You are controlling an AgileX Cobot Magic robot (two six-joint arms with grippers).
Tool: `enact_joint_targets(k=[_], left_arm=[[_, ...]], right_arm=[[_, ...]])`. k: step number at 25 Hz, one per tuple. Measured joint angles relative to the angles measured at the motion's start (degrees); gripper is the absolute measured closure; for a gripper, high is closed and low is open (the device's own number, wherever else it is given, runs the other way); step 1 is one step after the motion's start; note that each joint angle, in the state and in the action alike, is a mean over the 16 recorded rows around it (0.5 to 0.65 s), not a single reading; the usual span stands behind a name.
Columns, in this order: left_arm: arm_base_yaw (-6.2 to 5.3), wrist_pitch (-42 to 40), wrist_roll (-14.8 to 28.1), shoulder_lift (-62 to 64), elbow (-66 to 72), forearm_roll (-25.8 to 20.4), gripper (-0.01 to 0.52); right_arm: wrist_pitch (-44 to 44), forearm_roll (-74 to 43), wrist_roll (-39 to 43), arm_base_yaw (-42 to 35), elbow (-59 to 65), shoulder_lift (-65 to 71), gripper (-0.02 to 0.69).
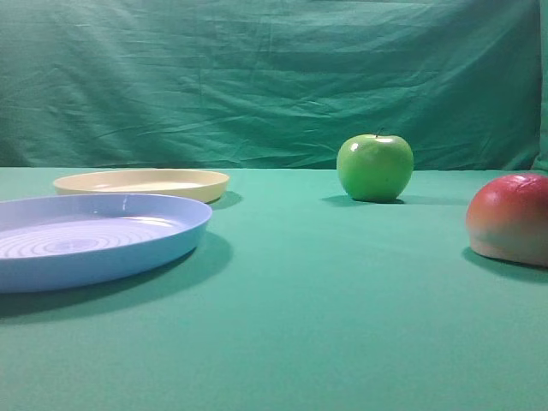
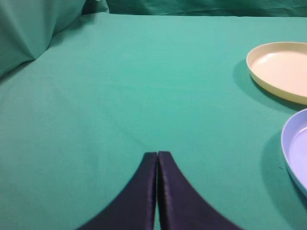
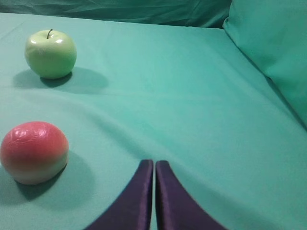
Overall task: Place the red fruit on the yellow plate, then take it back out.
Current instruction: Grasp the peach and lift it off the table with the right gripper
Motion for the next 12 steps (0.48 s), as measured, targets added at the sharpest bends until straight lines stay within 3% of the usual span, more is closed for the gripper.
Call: enact_joint_targets(k=[12], left_arm=[[0.0,0.0,0.0,0.0,0.0,0.0,0.514]], right_arm=[[0.0,0.0,0.0,0.0,0.0,0.0,0.665]])
